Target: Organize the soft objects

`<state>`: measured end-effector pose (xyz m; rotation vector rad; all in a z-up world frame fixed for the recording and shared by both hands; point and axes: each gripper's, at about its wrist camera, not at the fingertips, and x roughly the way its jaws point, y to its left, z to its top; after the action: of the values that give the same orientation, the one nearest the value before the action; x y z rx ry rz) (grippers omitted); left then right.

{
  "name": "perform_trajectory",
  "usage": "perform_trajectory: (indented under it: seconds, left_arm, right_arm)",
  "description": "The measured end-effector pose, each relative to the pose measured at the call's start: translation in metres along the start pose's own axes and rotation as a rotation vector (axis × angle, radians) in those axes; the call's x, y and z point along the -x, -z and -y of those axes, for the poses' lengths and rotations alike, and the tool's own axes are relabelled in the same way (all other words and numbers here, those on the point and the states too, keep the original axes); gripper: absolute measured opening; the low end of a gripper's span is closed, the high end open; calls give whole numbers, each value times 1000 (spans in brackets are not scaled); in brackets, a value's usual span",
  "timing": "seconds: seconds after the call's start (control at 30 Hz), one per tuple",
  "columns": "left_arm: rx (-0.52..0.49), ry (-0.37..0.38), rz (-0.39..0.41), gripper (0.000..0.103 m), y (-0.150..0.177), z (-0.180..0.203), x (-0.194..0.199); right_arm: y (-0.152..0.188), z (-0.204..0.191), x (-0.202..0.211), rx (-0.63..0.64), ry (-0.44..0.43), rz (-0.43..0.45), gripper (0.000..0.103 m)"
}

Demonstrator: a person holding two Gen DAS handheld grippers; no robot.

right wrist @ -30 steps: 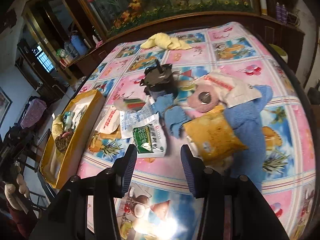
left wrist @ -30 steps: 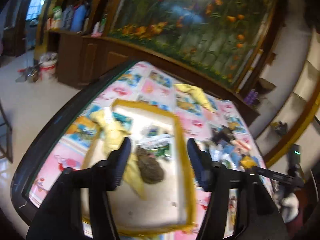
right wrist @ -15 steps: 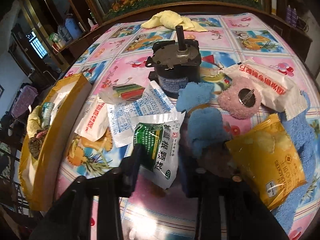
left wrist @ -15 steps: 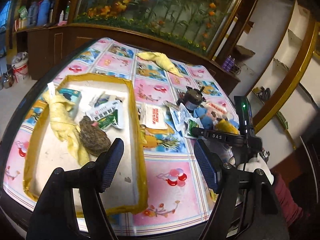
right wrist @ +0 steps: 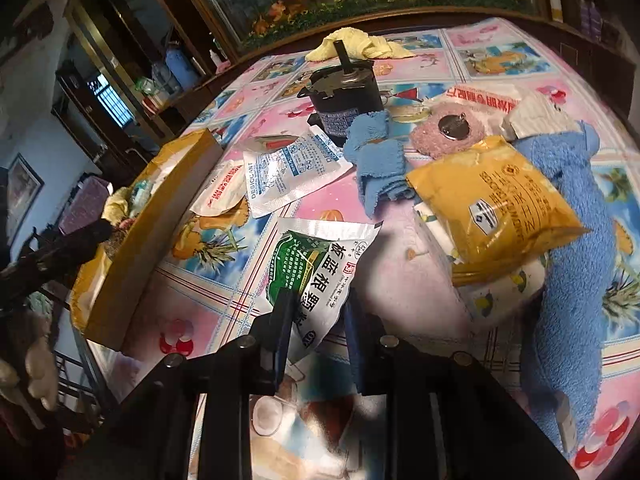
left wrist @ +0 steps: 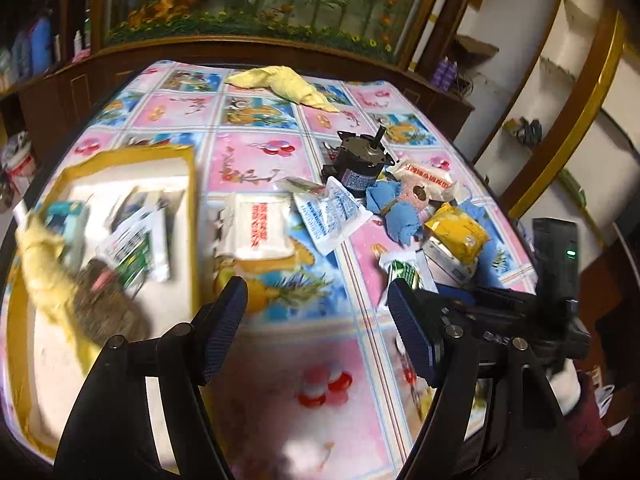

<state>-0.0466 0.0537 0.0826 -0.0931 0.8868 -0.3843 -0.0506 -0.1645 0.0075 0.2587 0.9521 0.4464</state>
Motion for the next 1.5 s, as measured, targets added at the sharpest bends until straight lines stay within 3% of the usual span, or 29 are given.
perform_trajectory:
  seconds: [0.2, 0.37, 0.47, 0.53, 0.63, 0.8, 1.0, 1.07, 1.2, 1.33, 1.4, 1.5]
  left_arm:
    - [-77, -77, -42, 73, -50, 18, -63]
    - [-99, -194, -50, 73, -86, 18, -117]
    - [-134, -266, -106, 73, -91, 18, -145]
    - [-162, -260, -150, 73, -86, 19, -153]
    - [-234, -255, -211, 47, -68, 27, -152]
    - [-271, -148, -235, 46, -38, 40, -127]
    - [-205, -7, -168, 46, -21, 42, -72]
    - [-218, -13, -142, 46, -16, 40, -59]
    - [-350, -74, -139, 49, 0, 42, -53]
    - [-609, -146, -92, 49, 9, 60, -61]
    - [-700, -140, -115, 56, 8, 63, -74]
    - [-680, -127, -229, 56, 2, 56, -101]
  right_arm:
    - [-2, 26, -1, -133, -158, 9, 24]
    - [-1, 24, -1, -137, -163, 11, 24]
    - [1, 25, 0, -140, -168, 13, 24]
    - [1, 25, 0, -142, -169, 13, 24]
    - [1, 25, 0, -144, -170, 13, 24]
    - [0, 26, -1, -149, -173, 14, 24]
    - [1, 30, -1, -160, -183, 17, 24]
    - [1, 31, -1, -165, -188, 17, 24]
    - [2, 33, -1, -172, -196, 18, 25]
    - [2, 35, -1, -185, -210, 20, 24]
    - [2, 37, -1, -190, -215, 20, 24]
    - [2, 38, -1, -195, -220, 21, 24]
